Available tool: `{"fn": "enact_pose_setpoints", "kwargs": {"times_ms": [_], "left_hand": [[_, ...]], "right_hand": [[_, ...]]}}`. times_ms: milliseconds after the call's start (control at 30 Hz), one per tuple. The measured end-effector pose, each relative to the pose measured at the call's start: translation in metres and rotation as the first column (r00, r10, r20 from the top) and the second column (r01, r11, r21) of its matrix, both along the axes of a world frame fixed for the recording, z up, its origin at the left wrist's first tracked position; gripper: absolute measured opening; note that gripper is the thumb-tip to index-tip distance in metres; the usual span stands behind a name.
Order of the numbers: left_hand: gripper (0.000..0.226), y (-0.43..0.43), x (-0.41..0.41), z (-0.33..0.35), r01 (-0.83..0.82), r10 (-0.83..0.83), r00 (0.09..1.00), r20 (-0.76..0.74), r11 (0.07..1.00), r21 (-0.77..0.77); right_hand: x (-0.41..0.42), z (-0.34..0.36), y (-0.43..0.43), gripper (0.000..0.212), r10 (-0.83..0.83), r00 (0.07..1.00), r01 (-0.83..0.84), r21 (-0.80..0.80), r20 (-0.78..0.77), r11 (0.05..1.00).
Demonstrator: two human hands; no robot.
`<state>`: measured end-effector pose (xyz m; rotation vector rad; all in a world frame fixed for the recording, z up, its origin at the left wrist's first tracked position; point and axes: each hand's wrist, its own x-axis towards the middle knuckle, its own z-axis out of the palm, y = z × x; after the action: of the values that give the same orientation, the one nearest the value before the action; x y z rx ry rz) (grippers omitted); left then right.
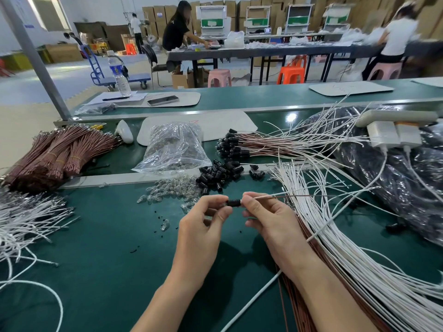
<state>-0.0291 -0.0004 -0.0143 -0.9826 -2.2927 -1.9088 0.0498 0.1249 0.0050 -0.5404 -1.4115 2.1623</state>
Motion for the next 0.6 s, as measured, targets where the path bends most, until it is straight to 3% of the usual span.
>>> {"fn": "enact_pose_setpoints", "kwargs": {"times_ms": [100,233,600], "left_hand": [[0.013,0.001,0.002,-0.002,0.031,-0.030,0.995,0.094,0.999,-0.010],[0.040,0.003,0.005,-0.006,0.035,-0.024,0.996,0.090,0.991,-0.132],[0.055,0.008,0.012,0.001,-0.109,0.127,0.991,0.036,0.940,-0.323]], "right_hand": [[0.001,0.002,-0.001,0.015,-0.017,1.000,0.017,0.070,0.003,0.997],[0.002,0.002,-0.007,0.006,-0.005,0.998,-0.009,0.222,0.063,0.975],[0.001,-0.002,-0.006,0.018,0.083,0.997,-0.082,0.231,0.005,0.970]]}}
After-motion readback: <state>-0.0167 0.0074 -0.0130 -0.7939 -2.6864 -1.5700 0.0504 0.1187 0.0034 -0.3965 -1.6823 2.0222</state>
